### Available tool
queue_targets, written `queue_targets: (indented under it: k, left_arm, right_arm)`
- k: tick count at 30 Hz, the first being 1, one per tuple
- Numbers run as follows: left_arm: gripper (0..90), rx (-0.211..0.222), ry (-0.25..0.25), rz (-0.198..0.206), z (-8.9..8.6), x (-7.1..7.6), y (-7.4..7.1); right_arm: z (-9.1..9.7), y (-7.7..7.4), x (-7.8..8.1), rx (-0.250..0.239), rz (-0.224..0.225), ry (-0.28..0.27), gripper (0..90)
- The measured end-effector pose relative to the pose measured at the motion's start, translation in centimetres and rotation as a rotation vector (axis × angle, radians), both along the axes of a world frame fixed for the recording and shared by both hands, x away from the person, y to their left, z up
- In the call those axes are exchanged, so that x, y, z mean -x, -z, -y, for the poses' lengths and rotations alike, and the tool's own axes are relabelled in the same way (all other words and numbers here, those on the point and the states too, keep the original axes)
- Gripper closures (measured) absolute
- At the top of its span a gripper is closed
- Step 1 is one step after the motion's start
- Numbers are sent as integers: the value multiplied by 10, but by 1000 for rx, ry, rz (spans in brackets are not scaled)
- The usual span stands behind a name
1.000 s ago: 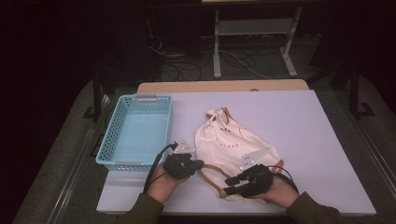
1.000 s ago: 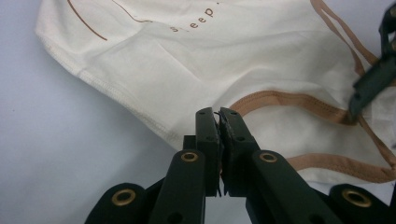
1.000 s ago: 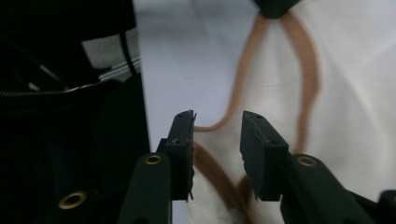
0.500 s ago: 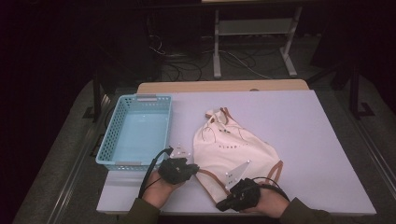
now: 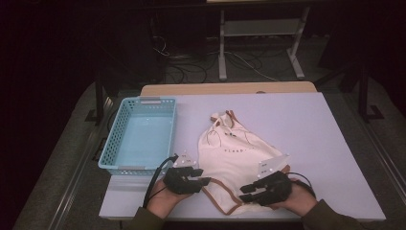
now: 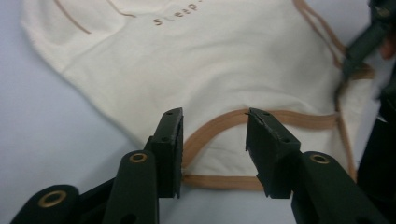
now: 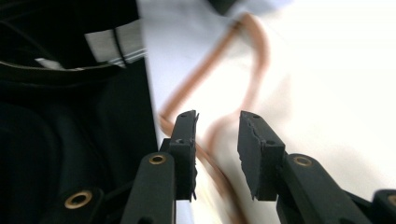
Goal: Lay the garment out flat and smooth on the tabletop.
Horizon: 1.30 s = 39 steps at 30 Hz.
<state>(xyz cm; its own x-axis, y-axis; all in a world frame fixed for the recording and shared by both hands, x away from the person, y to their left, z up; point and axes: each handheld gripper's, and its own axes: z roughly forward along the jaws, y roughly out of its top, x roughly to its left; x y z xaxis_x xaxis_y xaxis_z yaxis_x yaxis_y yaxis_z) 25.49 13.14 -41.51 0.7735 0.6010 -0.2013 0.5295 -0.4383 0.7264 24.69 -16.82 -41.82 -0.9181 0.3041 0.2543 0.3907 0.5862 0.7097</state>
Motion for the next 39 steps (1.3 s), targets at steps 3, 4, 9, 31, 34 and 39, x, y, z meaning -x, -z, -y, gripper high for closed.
queue_targets:
  k: [3, 4, 9, 31, 34, 39]
  left_arm:
    - [517, 18, 32, -7, 5, 4, 1]
    - [507, 17, 44, -14, 7, 5, 1]
    - [493, 35, 90, -38, 23, 13, 6]
    - [878, -59, 347, -154, 64, 28, 26]
    - [880, -57, 358, -152, 56, 27, 22]
    - [880, -49, 360, -149, 42, 27, 17]
  right_arm:
    - [22, 0, 2, 12, 5, 52, 661]
    - [29, 1, 3, 17, 5, 67, 661]
    - [54, 6, 9, 48, -11, 116, 666]
    - [47, 27, 12, 133, -120, -17, 869]
    - [41, 26, 13, 131, -122, -42, 871]
    - [25, 23, 19, 121, -116, -86, 871]
